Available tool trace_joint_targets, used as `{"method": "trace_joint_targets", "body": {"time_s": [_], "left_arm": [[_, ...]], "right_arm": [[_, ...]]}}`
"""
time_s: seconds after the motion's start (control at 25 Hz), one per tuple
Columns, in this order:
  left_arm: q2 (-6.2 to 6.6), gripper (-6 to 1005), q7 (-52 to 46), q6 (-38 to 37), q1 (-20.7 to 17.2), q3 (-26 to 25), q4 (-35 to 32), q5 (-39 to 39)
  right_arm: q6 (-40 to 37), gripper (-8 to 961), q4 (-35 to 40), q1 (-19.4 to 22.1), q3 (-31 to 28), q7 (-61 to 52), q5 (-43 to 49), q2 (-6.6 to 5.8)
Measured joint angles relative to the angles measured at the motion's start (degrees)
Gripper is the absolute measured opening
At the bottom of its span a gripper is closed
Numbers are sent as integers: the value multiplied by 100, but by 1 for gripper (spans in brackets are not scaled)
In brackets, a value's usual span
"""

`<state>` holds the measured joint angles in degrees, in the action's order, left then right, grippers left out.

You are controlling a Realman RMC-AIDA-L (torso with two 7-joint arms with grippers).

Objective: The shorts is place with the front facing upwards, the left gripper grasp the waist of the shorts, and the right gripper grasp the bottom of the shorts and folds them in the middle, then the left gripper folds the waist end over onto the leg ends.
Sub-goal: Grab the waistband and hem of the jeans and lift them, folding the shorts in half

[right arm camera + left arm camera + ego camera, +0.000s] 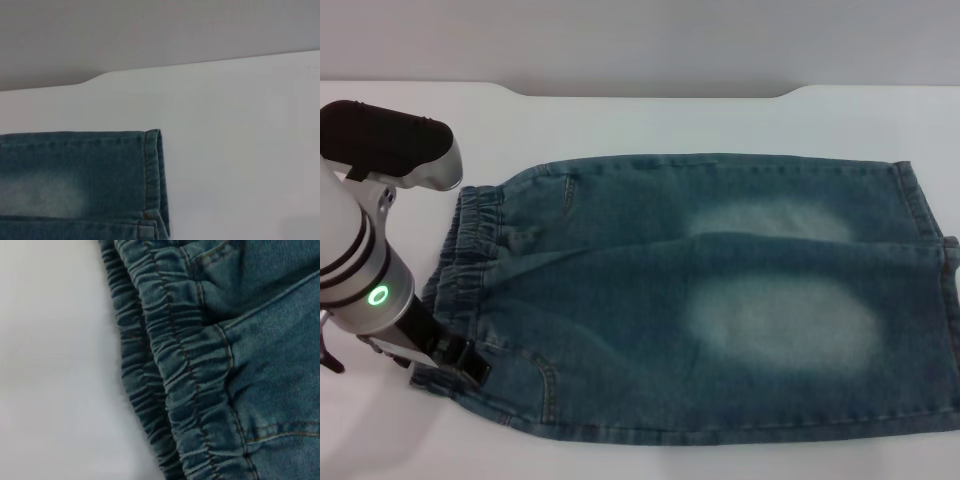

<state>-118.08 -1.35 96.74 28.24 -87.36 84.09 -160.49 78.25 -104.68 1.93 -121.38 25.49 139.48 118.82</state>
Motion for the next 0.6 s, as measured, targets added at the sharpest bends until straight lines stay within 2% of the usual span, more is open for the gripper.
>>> {"method": "trace_joint_targets", "body": {"time_s": [0.32,0.56,0.6], "left_arm": [[-12,836,5,-239,-26,68,-278,168],[9,821,52,-220,-96,42,-199,130],[8,776,55,-213,-101,65,-183,99]], "right_arm": [[81,567,-194,0,2,-1,0,0],[166,566,-367,26,-2,-17,0,11],[181,566,-373,28,-5,-19,0,13]]}}
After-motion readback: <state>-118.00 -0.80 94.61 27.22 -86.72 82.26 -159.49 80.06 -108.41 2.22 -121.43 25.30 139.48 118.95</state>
